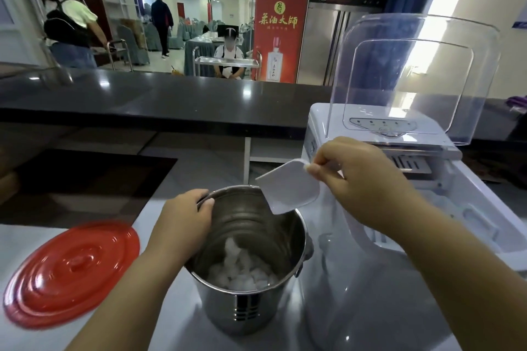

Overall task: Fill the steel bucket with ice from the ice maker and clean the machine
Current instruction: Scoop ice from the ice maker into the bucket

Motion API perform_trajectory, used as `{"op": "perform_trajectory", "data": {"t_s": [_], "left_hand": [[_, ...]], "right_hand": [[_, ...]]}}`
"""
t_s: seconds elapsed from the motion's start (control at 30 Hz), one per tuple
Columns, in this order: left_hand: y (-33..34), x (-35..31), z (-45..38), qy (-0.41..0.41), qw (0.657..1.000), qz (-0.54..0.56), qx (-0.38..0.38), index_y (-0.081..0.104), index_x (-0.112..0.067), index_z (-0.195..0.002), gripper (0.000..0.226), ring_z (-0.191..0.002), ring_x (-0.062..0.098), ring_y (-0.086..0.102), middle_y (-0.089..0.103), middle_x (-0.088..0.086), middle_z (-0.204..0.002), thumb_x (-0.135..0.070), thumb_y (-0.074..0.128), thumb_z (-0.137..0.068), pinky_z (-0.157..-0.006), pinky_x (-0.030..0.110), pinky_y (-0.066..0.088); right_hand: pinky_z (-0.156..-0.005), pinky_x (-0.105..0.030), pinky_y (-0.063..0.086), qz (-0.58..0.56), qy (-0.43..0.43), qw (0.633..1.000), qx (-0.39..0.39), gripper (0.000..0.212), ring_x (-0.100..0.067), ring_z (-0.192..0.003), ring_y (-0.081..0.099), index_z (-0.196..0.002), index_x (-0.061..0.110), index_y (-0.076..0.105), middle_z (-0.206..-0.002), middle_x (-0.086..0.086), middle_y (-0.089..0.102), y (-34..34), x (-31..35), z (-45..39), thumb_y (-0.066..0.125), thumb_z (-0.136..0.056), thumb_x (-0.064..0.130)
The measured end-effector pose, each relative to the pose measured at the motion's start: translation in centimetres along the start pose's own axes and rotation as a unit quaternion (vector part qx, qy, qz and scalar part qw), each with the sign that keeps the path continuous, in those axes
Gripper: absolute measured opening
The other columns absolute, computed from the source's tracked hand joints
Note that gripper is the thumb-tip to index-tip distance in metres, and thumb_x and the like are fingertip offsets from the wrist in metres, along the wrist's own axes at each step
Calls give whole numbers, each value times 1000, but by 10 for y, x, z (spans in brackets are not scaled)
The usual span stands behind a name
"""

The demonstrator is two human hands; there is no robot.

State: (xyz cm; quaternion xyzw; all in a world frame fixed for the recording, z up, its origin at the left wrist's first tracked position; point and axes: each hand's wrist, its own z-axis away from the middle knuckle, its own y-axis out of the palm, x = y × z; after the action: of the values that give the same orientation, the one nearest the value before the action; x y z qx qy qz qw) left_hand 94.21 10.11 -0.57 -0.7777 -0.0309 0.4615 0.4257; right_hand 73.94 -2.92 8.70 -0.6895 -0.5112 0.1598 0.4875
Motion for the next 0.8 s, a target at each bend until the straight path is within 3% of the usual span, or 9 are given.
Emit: {"op": "perform_trajectory", "data": {"t_s": [0.13,0.23,0.33,0.4,0.63,0.8], "left_hand": [[-1,-1,1,14,1000,-7,-2,64,-16,-118,27,-91,8,47,65,1,-114,-23,52,-95,-75,21,32],[-1,-1,1,22,1000,-3,6,65,-14,-113,24,-86,8,47,66,2,-109,-23,53,-94,-63,16,32],[-1,1,1,38,999,-4,7,60,-12,-123,33,-106,16,55,62,4,-122,-25,55,-93,-84,18,36],[-3,-1,1,49,999,2,-5,55,-12,-130,40,-121,20,50,57,4,-131,-25,56,-93,-92,21,32],[-10,-20,6,115,991,51,-43,59,-13,-126,36,-118,17,53,60,3,-126,-20,59,-91,-95,24,37],[-10,-45,11,147,984,91,-53,60,-13,-124,35,-111,10,55,63,0,-120,-19,61,-90,-84,10,36]], "right_hand": [[-73,-25,47,15,-27,999,21,20,-10,-80,51,-91,17,65,-87,7,56,3,7,2,56,-91,35],[-73,-24,45,17,-27,999,25,20,-10,-80,52,-90,18,64,-86,7,57,4,8,4,55,-91,37],[-72,-25,46,8,-10,1000,22,20,-10,-78,53,-86,19,62,-83,7,57,4,8,6,55,-91,37],[-69,-24,44,-24,18,1000,9,20,-8,-75,52,-84,19,62,-79,7,58,4,7,8,54,-92,35],[-65,-35,42,-130,143,979,-60,28,-18,-71,51,-81,10,59,-74,-2,58,-8,-4,11,45,-98,27],[-56,-24,36,-156,181,964,-117,31,-13,-63,43,-70,14,51,-68,0,50,-25,-19,15,44,-100,22]]}}
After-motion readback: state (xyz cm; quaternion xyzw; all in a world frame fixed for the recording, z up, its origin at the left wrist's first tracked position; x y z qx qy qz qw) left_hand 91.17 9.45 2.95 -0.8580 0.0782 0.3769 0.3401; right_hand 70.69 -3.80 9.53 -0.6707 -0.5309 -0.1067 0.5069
